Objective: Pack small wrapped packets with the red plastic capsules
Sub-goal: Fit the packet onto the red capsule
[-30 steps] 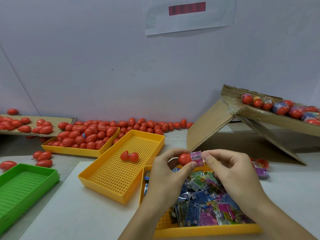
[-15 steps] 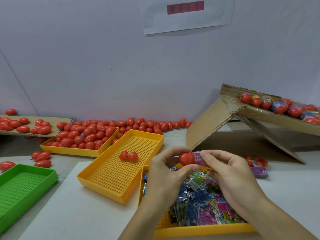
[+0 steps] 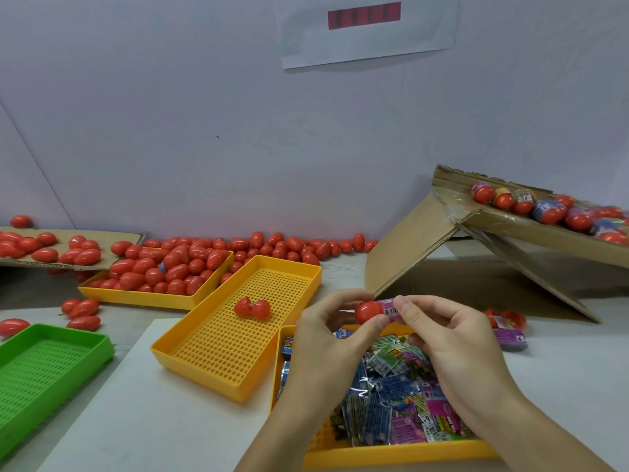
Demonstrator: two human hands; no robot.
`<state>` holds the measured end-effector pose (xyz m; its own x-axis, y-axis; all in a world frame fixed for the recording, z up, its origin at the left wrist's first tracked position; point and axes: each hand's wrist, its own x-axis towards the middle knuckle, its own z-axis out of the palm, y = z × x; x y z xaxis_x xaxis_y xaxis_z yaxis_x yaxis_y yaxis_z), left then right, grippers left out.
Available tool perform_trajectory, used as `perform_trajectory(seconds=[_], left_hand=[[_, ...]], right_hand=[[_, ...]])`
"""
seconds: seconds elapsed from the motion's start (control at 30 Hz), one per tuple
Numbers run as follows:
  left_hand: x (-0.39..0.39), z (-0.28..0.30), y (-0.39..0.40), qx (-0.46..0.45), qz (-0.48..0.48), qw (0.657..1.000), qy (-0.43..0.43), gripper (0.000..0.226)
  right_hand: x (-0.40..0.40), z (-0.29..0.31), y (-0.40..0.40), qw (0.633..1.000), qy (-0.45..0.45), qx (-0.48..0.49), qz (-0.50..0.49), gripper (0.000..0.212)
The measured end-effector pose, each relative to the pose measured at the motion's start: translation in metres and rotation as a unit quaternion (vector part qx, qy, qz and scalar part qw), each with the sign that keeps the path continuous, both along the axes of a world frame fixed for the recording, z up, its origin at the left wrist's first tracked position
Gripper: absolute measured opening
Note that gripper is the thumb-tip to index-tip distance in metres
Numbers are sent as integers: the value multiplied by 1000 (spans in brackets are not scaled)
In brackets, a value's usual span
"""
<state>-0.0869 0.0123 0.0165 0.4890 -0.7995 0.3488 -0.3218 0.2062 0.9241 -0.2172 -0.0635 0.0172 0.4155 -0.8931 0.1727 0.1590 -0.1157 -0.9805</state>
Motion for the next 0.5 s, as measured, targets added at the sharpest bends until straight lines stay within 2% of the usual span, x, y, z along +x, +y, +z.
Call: perform_trajectory(seconds=[0.5], left_hand=[[1,-2,-1,-1,-11,1000,-18,28]], right_hand=[[0,1,3,998,37,-43,-11,26]])
